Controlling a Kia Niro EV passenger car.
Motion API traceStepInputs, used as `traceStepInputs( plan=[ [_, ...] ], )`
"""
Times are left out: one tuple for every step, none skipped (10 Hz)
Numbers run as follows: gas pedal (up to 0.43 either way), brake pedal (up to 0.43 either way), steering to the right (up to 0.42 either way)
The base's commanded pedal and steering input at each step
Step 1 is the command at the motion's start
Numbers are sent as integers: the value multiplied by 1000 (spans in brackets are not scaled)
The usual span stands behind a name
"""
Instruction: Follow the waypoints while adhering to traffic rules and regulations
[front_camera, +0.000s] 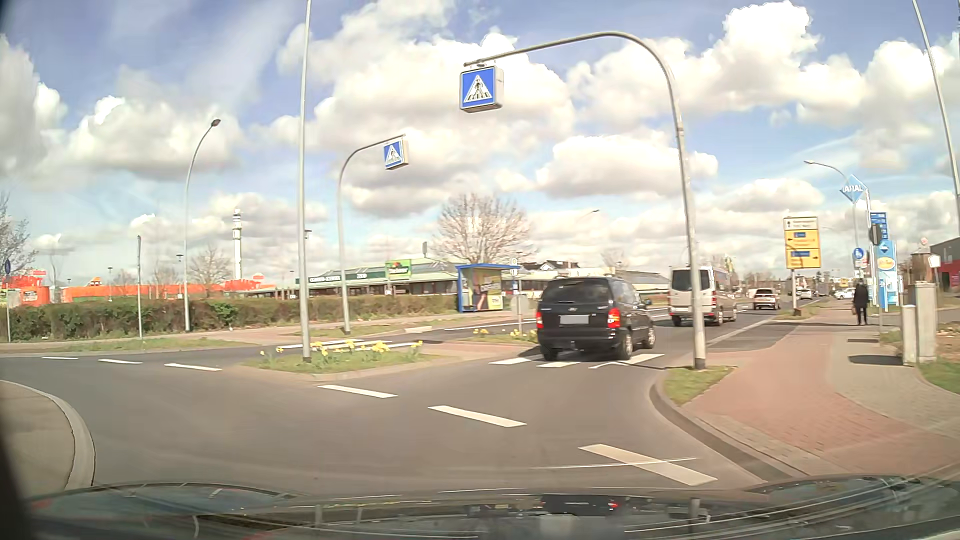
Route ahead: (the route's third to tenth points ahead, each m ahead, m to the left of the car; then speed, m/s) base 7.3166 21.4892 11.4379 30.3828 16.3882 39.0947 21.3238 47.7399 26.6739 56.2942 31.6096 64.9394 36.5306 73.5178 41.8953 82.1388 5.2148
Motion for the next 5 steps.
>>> traceStepInputs(
  plan=[
    [59,0,-427],
    [59,0,-427],
    [59,0,-427],
    [59,0,-427],
    [59,0,-427]
  ],
)
